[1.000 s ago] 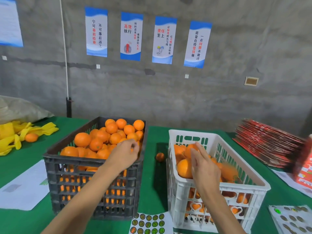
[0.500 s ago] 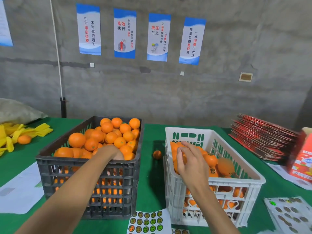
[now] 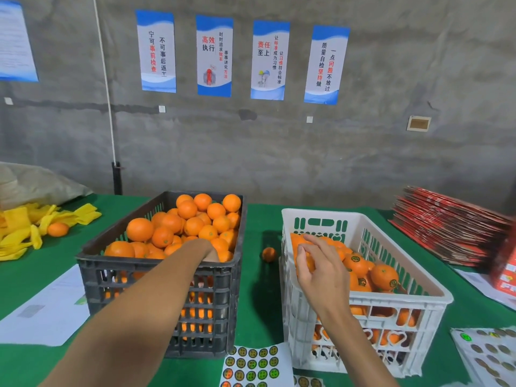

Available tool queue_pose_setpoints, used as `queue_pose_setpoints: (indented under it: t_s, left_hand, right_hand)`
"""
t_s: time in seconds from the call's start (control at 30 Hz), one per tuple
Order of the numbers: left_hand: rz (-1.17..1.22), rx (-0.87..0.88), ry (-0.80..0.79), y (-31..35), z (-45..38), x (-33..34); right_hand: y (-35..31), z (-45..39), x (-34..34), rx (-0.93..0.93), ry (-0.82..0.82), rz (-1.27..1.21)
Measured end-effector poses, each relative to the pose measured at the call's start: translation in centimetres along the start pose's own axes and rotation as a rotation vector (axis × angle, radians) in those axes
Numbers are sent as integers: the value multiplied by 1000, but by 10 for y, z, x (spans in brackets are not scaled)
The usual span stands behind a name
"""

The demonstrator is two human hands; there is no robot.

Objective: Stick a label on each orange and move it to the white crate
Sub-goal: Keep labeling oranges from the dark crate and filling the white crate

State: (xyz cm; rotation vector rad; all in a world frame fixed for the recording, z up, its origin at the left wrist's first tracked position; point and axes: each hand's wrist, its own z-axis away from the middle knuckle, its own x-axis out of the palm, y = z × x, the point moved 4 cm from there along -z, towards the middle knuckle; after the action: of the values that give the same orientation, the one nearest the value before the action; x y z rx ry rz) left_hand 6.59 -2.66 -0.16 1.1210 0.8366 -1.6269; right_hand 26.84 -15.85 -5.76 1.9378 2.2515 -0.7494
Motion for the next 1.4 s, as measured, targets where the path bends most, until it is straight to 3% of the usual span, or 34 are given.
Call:
queue_pose_setpoints:
  t_s: [0.13, 0.2, 0.27, 0.4, 0.47, 0.57, 0.67, 0.77, 0.83, 0.93, 1.03, 1.17, 1.4]
  left_hand:
    - [33, -111, -97, -33, -70, 28]
    - [136, -63, -122, -41, -88, 38]
    - [207, 52, -83, -41, -97, 40]
    - [449, 8, 21, -53, -72, 26]
    - [647, 54, 155, -60, -62, 11]
    - [881, 181, 391, -53, -36, -8]
    - [1166, 418, 547, -26, -2, -12]
    - [1550, 648, 454, 4, 29, 10]
    - [1671, 743, 408, 20, 38, 41]
    - [1705, 681, 385, 40, 37, 100]
    - [1748, 596, 299, 55, 24, 164]
    - [1636, 515, 237, 63, 10, 238]
    - [1487, 240, 278, 64, -2, 302]
  right_hand:
    - [2, 2, -1, 13, 9, -39]
    - [3, 4, 0, 17, -4, -44]
    - [2, 4, -1, 7, -15, -51]
    - [1, 4, -2, -31, -13, -86]
    - [-4, 7, -1, -61, -10, -122]
    - [-26, 10, 6, -113, -57, -171]
    - [-50, 12, 11, -129, -155, -286]
    - [-64, 21, 10, -80, -237, -414]
    - [-63, 34, 7, -45, -226, -498]
    - [-50, 64, 6, 50, -269, -528]
    - [-26, 109, 10, 120, -418, -460]
    - [2, 168, 19, 170, -606, -364]
    - [21, 219, 17, 155, -980, -325]
